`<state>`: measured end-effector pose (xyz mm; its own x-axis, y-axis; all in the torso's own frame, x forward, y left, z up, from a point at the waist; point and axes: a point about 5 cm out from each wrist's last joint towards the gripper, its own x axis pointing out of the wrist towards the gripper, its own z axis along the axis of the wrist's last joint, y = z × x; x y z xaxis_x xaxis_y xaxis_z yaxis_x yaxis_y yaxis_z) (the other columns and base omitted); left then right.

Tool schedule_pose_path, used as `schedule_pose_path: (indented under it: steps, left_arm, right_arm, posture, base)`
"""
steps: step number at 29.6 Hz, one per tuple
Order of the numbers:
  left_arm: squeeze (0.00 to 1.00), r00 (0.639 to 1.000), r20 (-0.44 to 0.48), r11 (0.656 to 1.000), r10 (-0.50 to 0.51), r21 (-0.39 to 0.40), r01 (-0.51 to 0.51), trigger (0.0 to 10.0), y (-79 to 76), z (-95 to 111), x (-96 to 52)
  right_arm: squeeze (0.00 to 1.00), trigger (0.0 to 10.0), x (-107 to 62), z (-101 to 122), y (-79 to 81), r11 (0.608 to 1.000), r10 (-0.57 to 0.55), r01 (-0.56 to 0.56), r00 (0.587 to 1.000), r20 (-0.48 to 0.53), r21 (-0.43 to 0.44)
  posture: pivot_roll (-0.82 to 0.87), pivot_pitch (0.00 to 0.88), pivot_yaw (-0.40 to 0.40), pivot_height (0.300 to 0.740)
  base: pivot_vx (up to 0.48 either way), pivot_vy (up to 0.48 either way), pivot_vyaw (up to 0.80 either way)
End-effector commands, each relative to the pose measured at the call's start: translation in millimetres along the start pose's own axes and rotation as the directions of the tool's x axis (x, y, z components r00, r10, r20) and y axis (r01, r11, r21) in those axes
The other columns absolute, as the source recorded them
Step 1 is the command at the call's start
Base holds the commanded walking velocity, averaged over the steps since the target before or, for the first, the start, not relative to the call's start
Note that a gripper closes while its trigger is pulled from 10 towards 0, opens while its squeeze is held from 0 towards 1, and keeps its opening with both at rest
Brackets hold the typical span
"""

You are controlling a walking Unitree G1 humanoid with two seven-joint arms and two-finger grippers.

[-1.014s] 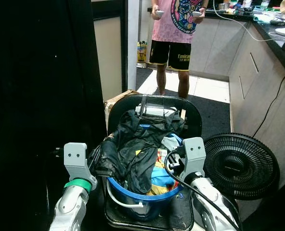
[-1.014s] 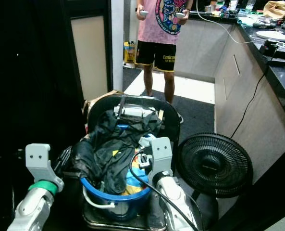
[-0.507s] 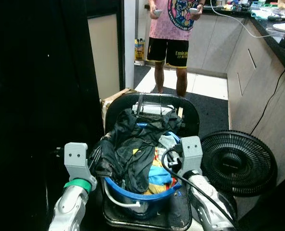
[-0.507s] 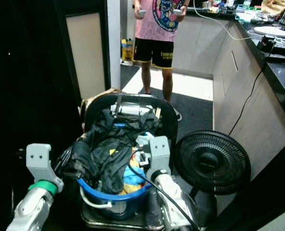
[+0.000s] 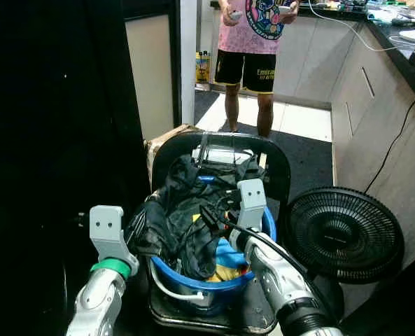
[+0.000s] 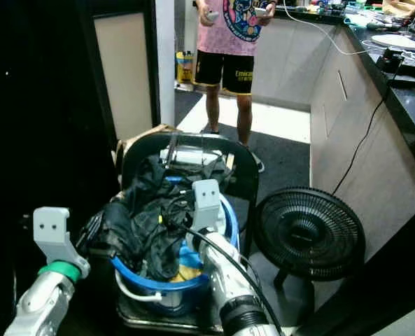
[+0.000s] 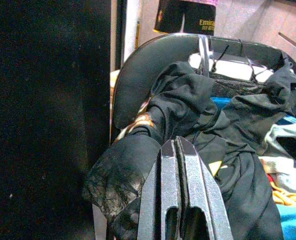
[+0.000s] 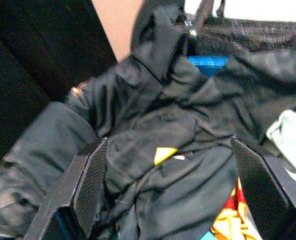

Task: Clothes washing

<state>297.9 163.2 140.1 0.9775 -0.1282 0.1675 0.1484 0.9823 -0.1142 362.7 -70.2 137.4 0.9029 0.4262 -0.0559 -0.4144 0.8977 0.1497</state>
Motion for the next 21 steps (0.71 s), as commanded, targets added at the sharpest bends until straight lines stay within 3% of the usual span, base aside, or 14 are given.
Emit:
schedule_pose_path:
  steps: [1,4,5,8,9,10,21]
  left_arm:
    - [0.0,0.999,-0.033,1.0,0.002,0.0,-0.002,10.0,2.3,-6,-4.8]
    - [0.0,0.999,-0.044,1.0,-0.008,0.009,0.009,10.0,2.0,-6,-6.5]
    - [0.0,0.998,-0.058,1.0,-0.025,0.015,0.026,10.0,1.4,-7,-8.4]
    - [0.0,0.994,-0.084,0.998,-0.067,0.014,0.068,10.0,-0.3,-7,-11.7]
    - [0.0,0.994,-0.087,0.997,-0.069,0.014,0.071,10.0,-0.4,-6,-12.0]
    - [0.0,0.994,-0.087,0.997,-0.069,0.014,0.07,10.0,-0.4,-6,-12.1]
    - [0.0,0.989,-0.121,0.996,-0.085,0.016,0.088,10.0,-3.5,-6,-14.4]
  right_arm:
    - [1.0,10.0,0.2,-5,1.3,1.0,-0.003,0.003,1.0,-0.024,0.004]
    - [1.0,10.0,1.8,-9,-2.7,0.999,-0.051,0.051,0.997,-0.057,0.0]
    - [1.0,10.0,3.0,-12,-11.4,0.99,-0.138,0.14,0.986,-0.097,0.014]
    - [1.0,10.0,5.5,-13,-26.8,0.946,-0.268,0.293,0.948,-0.173,0.136]
    - [0.71,10.0,5.8,-13,-28.0,0.941,-0.273,0.302,0.944,-0.184,0.155]
    - [0.0,10.0,5.8,-14,-28.9,0.939,-0.274,0.305,0.943,-0.19,0.158]
    - [0.0,10.0,8.7,-21,-25.6,0.944,-0.248,0.291,0.937,-0.246,0.157]
  posture:
    - [-0.01,0.143,0.036,0.74]
    - [0.0,0.15,0.037,0.74]
    - [0.0,0.158,0.04,0.74]
    - [0.02,0.178,0.048,0.74]
    - [0.02,0.178,0.048,0.74]
    - [0.02,0.18,0.05,0.74]
    - [0.03,0.209,0.081,0.74]
  base:
    - [0.0,0.0,0.0]
    - [0.0,0.0,0.0]
    - [0.0,0.0,0.0]
    - [0.0,0.0,0.0]
    - [0.0,0.0,0.0]
    - [0.0,0.0,0.0]
    - [0.0,0.0,0.0]
